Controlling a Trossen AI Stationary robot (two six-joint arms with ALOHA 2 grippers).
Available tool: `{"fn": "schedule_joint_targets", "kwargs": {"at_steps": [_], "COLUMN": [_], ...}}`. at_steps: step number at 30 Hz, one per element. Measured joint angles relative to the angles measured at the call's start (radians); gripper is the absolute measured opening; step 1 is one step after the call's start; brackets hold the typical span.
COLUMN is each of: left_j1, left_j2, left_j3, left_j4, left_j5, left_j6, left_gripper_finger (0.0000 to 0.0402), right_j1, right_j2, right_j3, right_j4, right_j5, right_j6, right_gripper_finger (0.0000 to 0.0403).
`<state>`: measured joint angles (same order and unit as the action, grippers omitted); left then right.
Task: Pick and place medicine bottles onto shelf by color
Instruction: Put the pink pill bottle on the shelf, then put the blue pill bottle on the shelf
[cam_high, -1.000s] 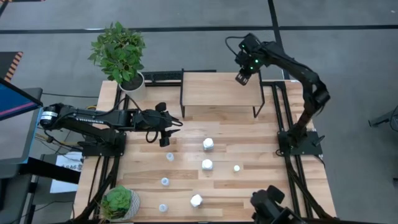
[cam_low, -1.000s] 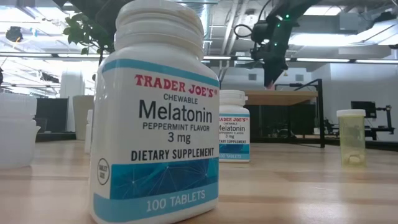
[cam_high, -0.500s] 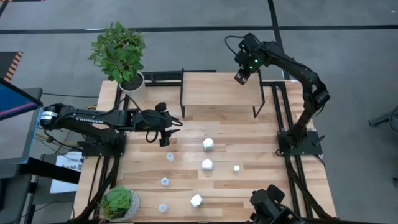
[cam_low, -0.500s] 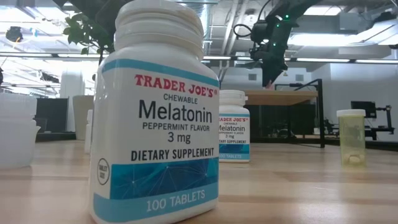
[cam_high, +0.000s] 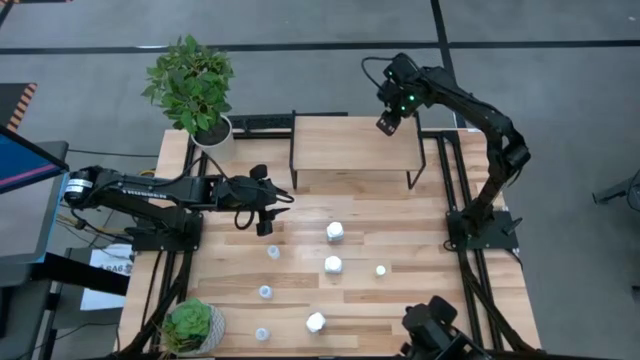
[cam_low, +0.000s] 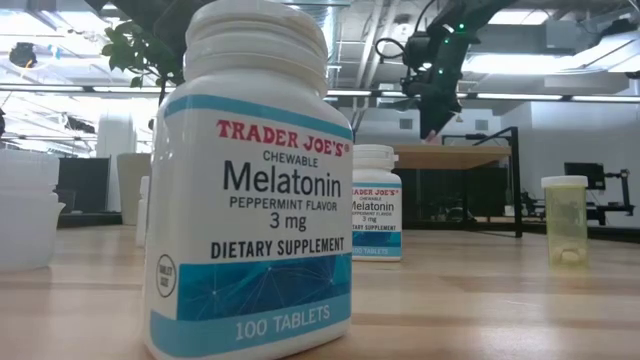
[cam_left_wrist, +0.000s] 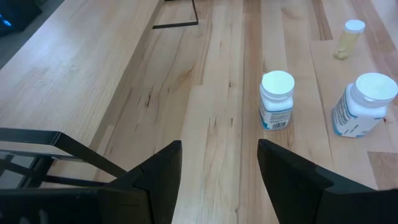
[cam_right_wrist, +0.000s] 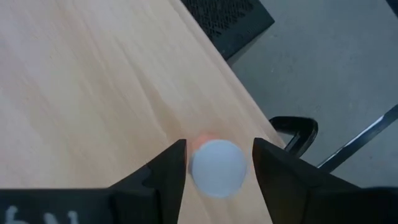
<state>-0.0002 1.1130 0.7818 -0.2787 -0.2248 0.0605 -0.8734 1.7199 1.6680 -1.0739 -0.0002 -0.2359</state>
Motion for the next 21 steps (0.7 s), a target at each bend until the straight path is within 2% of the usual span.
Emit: {"fn": "schedule_joint_targets", "kwargs": {"at_steps": [6, 11, 18, 21], "left_j1": [0.000, 0.000, 0.000, 0.000], "left_j2": [0.000, 0.000, 0.000, 0.000], "left_j3": [0.000, 0.000, 0.000, 0.000], "left_j4": [0.000, 0.000, 0.000, 0.000], "left_j5": [0.000, 0.000, 0.000, 0.000], "left_j6": [0.000, 0.000, 0.000, 0.000], "left_gripper_finger": [0.0199, 0.0199, 0.0199, 0.0199], "right_j1": [0.000, 0.011, 0.070, 0.107], "right_j2": [0.000, 0.000, -0.002, -0.017], "right_j3": [0.031, 0.124, 0.296, 0.317], "right_j4": [0.021, -0.012, -0.237, -0.329], "right_j5": [0.000, 0.001, 0.000, -0.001], "right_j6": [0.000, 0.001, 0.036, 0.054], "right_gripper_finger": [0.0203, 0.0206, 0.0202, 0.0199]}}
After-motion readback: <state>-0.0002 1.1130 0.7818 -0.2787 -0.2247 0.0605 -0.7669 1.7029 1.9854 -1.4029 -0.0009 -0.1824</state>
